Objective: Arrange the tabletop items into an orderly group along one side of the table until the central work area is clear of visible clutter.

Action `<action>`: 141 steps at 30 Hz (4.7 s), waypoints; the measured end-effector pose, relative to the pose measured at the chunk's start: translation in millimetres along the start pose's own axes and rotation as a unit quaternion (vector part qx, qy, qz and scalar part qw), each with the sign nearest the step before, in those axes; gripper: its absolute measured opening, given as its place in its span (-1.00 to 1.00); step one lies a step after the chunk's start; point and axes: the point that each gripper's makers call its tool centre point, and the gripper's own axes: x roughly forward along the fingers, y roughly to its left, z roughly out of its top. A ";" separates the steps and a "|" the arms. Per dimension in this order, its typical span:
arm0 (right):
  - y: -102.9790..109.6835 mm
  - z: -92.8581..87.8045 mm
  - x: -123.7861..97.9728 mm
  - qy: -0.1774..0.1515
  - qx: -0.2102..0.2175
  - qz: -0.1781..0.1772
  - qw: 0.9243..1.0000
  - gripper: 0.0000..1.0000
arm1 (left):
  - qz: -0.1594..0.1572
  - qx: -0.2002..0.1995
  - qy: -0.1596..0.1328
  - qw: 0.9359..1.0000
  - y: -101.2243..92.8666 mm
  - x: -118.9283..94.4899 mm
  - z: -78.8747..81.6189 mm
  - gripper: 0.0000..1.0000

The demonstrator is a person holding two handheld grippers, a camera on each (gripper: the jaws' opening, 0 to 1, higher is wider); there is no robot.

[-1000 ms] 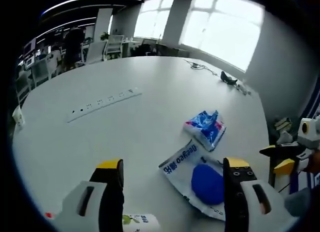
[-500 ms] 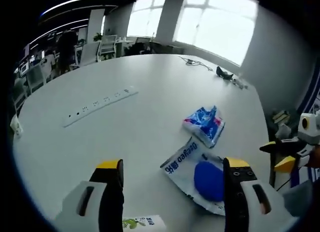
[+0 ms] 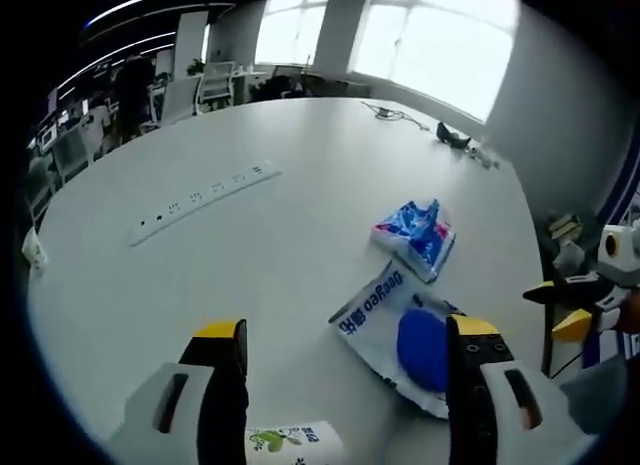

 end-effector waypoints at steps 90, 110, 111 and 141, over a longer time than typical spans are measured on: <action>5.5 -12.4 3.2 0.003 0.052 0.024 0.998 0.20 | 0.029 0.003 0.037 0.999 24.8 -18.7 -21.5 0.62; 28.4 -43.9 3.8 0.069 0.108 0.027 0.991 0.20 | 0.014 0.016 0.039 0.999 31.5 -12.8 -11.3 0.61; 29.2 -45.7 4.1 0.072 0.116 0.027 0.990 0.20 | 0.010 0.023 0.040 0.999 28.9 -10.5 -10.0 0.60; 40.7 -80.0 1.5 0.102 0.290 0.004 0.951 0.06 | -0.076 0.066 0.039 0.994 -10.9 77.4 -1.2 0.29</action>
